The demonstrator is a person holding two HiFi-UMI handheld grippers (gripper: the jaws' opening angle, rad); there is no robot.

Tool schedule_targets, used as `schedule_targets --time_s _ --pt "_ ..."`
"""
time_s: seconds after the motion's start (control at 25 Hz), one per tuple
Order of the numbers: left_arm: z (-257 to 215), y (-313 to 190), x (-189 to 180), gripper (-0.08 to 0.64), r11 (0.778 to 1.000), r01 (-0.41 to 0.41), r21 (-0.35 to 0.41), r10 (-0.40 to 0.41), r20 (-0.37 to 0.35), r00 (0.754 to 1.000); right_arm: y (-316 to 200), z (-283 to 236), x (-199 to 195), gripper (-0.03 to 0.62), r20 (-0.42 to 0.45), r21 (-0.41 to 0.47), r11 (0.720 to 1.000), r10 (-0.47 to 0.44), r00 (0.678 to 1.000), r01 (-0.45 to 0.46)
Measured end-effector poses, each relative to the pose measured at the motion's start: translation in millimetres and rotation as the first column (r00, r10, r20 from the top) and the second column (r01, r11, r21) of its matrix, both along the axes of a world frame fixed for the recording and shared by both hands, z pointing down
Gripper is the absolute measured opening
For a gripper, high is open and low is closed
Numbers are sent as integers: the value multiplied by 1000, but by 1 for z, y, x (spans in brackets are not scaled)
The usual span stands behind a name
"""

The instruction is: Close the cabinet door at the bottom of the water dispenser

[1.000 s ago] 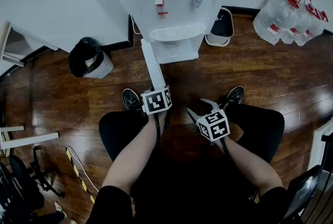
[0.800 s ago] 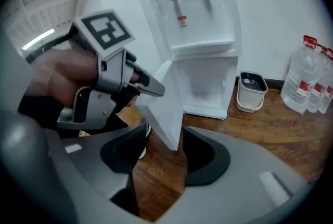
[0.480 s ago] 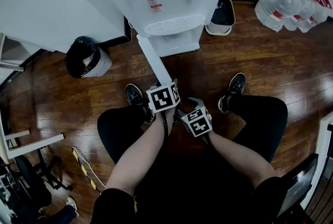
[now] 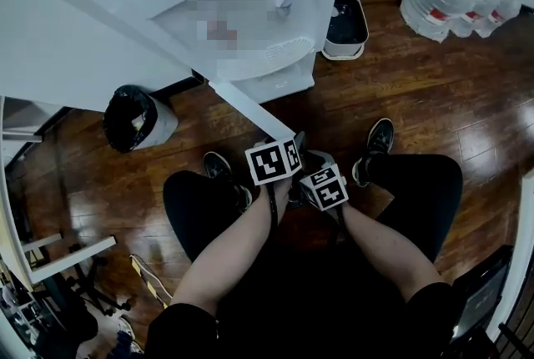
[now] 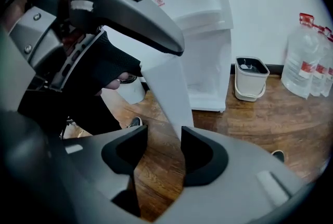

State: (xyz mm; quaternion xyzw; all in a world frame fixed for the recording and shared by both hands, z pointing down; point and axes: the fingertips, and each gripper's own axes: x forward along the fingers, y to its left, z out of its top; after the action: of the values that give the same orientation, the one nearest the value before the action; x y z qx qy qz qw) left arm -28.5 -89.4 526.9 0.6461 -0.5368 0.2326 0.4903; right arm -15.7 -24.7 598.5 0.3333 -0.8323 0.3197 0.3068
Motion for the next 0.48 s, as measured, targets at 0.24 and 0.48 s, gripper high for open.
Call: schedule_targets --time_s 0.24,0.48 --pt "-11 -18 21 294 963 -258 81 261 -27 965 -32 1 16 204 -10 41 998 42 999 -42" --pt "-11 -31 6 296 923 -334 189 335 28 942 -65 2 44 206 -42 49 986 159 986 -157"
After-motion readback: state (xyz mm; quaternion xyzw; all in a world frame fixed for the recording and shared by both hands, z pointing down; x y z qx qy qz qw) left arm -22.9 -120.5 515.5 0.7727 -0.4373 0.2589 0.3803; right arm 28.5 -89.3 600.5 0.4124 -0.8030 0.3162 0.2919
